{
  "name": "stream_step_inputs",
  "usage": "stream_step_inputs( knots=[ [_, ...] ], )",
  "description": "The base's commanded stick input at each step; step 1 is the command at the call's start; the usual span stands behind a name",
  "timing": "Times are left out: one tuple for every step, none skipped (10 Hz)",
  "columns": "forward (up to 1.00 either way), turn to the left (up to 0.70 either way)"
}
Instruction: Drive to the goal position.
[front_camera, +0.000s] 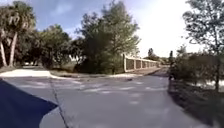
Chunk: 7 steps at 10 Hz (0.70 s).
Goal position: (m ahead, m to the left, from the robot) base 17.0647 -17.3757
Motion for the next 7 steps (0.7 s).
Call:
stream_step_inputs(
  knots=[
    [1.0,-0.27],
    [1.0,-0.27],
    [1.0,-0.27],
    [1.0,-0.27],
    [1.0,-0.27],
    [1.0,-0.27],
    [1.0,-0.27]
  ],
)
